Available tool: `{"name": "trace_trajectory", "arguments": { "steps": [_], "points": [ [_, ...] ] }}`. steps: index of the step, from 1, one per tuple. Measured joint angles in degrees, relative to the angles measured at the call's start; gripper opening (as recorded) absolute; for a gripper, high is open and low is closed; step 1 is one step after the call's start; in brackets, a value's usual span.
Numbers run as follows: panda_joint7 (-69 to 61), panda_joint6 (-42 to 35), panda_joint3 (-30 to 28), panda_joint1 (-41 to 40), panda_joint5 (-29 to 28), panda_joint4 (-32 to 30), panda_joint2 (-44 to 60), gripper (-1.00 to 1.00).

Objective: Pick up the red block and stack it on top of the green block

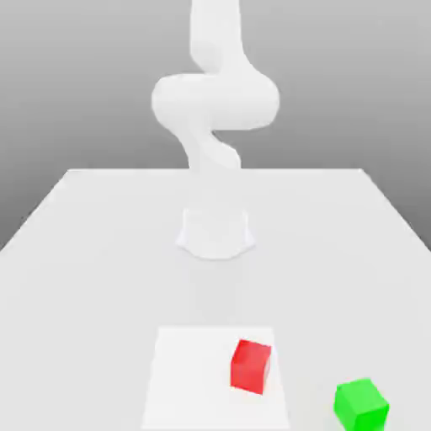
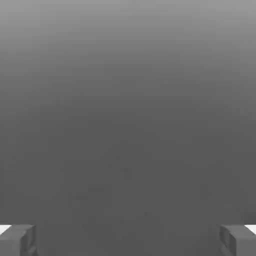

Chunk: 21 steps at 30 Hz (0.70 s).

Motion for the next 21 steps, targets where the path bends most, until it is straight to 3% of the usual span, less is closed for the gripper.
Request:
{"name": "trace_trajectory", "arguments": {
  "steps": [12,21],
  "points": [
    [11.1,13.0,4.4,-0.4,2.2,-10.7,25.3,0.00],
    [23.1,22.8,5.4,1.1,-1.7,-18.4,44.0,0.00]
  ]
}}
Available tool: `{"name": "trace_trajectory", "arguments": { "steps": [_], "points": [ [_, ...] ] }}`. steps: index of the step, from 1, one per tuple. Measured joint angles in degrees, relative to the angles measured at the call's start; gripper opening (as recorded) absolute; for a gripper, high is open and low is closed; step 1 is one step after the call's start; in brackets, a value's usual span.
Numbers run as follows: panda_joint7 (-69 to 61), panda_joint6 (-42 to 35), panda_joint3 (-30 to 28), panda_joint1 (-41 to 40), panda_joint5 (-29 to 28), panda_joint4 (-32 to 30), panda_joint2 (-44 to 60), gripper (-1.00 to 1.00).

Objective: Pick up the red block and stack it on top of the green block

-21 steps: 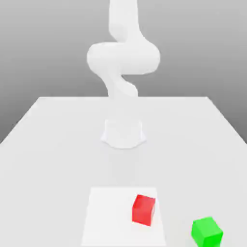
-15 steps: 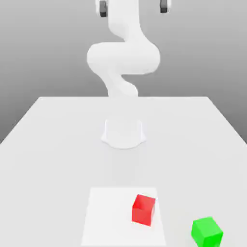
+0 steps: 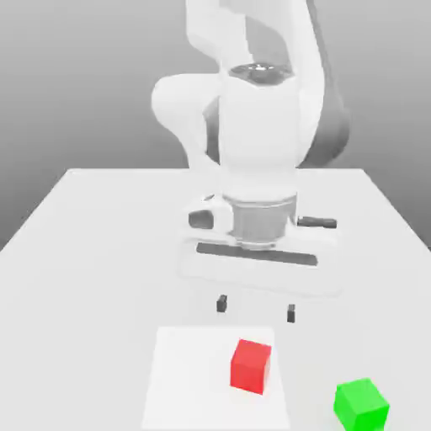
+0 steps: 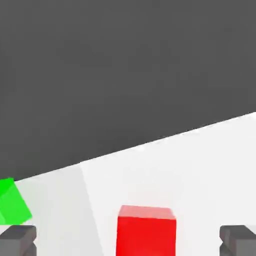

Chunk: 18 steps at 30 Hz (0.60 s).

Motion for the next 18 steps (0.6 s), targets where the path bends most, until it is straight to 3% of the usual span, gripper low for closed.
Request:
{"name": "trace_trajectory", "arguments": {
  "steps": [5,6,13,18],
  "points": [
    [3.0,8.3,-2.0,1.5,-3.0,0.6,10.4,0.00],
    [3.3,10.0,-2.4,1.8,-3.4,0.9,12.5,-1.00],
    [3.6,10.5,-2.6,2.0,-3.7,1.0,13.0,-1.00],
    [1.6,3.0,-1.3,1.2,-1.1,-0.3,4.1,-1.00]
  ]
}}
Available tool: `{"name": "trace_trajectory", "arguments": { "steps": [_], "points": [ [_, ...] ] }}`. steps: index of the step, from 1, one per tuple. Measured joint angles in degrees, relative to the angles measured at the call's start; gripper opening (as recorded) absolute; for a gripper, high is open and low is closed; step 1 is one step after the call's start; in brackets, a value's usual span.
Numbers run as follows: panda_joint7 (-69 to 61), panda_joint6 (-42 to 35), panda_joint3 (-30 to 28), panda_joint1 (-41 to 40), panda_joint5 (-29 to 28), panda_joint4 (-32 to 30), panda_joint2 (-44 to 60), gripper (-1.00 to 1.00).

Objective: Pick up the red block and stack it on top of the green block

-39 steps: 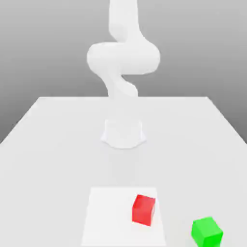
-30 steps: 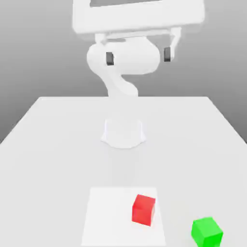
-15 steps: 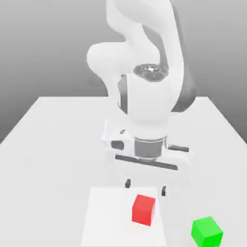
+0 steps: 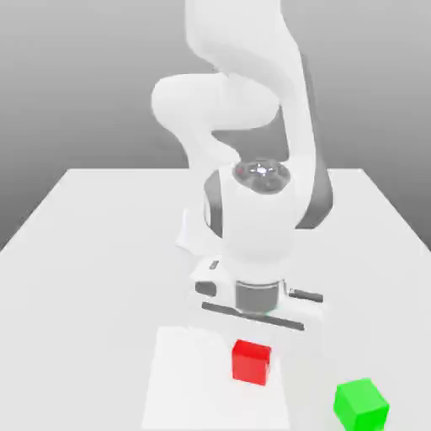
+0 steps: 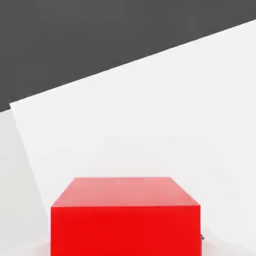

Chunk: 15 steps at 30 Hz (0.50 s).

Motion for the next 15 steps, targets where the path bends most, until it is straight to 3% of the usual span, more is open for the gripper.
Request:
{"name": "trace_trajectory", "arguments": {
  "steps": [11,15],
  "points": [
    [-25.4,-13.0,9.2,4.7,-3.1,16.1,3.6,-1.00],
    [-26.2,-8.9,8.6,6.4,-6.5,18.5,10.3,-1.00]
  ]
}}
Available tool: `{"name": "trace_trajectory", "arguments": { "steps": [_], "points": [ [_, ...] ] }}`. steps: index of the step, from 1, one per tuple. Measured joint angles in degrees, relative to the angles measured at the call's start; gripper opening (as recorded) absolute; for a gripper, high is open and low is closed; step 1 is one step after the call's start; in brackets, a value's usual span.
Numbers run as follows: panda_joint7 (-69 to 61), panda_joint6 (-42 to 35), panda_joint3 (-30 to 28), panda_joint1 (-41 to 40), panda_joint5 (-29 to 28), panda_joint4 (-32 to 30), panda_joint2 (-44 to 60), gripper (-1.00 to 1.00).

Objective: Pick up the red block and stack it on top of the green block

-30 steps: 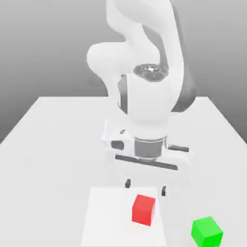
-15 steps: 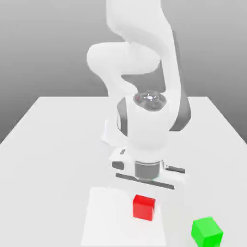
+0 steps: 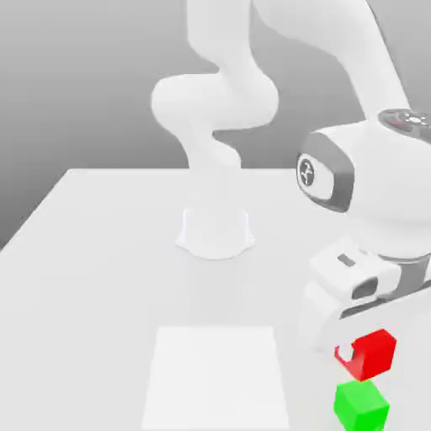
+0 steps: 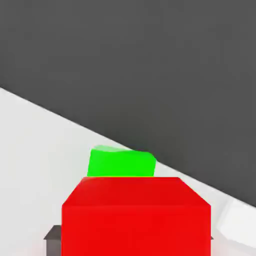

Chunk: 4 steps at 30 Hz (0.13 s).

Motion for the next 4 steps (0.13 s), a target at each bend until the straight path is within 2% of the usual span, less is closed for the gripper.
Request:
{"name": "trace_trajectory", "arguments": {
  "steps": [1,4],
  "points": [
    [0.5,1.7,-0.7,0.6,-0.9,0.2,1.9,1.00],
    [0.5,1.7,-0.7,0.6,-0.9,0.2,1.9,1.00]
  ]
}}
